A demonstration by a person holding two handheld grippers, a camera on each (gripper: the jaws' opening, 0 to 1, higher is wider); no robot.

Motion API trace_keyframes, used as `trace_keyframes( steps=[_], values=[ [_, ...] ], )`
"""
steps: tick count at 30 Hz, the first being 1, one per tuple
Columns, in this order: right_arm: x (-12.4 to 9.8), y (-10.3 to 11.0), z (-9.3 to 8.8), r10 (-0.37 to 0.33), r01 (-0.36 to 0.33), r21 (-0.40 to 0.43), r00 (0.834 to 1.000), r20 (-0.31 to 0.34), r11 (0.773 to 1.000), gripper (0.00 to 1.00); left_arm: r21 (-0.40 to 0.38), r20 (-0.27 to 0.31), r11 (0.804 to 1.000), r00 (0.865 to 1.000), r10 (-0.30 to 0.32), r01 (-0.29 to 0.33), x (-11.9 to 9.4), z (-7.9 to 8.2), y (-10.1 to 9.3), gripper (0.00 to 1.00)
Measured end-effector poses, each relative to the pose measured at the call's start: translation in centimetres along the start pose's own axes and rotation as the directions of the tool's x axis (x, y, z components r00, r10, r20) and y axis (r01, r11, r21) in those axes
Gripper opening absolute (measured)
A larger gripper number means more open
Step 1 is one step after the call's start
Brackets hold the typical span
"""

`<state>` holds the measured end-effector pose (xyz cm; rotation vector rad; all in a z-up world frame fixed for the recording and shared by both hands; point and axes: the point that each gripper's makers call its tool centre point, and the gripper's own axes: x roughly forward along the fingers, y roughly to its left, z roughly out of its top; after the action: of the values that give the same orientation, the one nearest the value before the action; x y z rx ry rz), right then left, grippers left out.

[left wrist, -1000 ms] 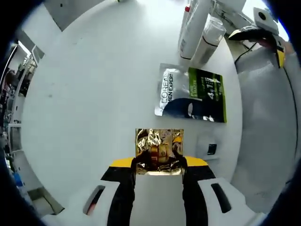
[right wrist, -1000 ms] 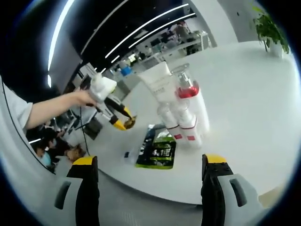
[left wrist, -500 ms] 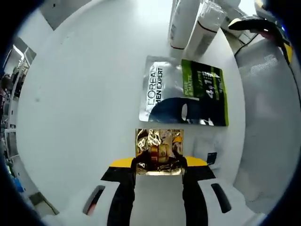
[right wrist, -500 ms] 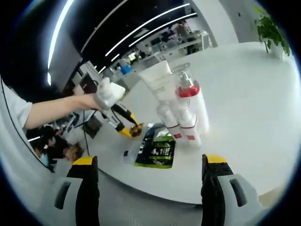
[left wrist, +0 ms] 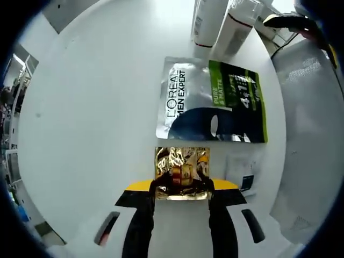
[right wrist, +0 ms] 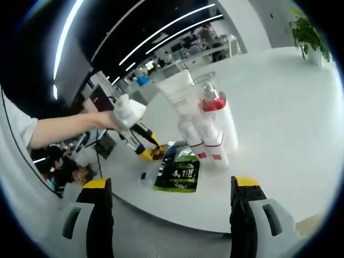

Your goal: Arrange the skincare products in the storage area until every visible bottle or jar stands upright without overlapping.

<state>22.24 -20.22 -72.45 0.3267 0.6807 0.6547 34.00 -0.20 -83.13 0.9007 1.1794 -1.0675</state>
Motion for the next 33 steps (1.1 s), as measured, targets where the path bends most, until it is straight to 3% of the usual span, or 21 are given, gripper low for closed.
trace_keyframes(
  steps=[8,16,20,26,33],
  values=[
    [0.0,0.1,0.0,0.001,-0.001,-0.001,1.000,-0.002,1.000,0.91,-0.005,0.004,1.000,1.000,0.010,-0.010,0.1,-0.4,0.1,0.44],
    [0.0,0.6,-0.3,0.007,-0.007,-0.010,1.000,-0.017,1.000,0.91,-0.014,0.011,1.000,1.000,0.019,-0.018,-0.2,-0.3,0.3,0.51],
    [0.0,0.8,-0.3,0.009,-0.009,-0.018,1.000,-0.023,1.000,0.91,-0.067,0.055,0.997,0.998,0.030,-0.026,-1.0,0.0,0.5,0.55],
    [0.0,0.9,-0.2,0.009,-0.010,-0.043,1.000,-0.020,0.999,0.92,-0.227,0.128,0.963,0.976,0.174,-0.142,-4.0,-1.4,1.8,0.66],
    [0.0,0.9,-0.2,0.007,-0.008,-0.057,1.000,-0.014,0.998,0.94,-0.386,0.193,0.902,0.939,0.284,-0.193,-7.9,-3.8,1.1,0.73]
  ],
)
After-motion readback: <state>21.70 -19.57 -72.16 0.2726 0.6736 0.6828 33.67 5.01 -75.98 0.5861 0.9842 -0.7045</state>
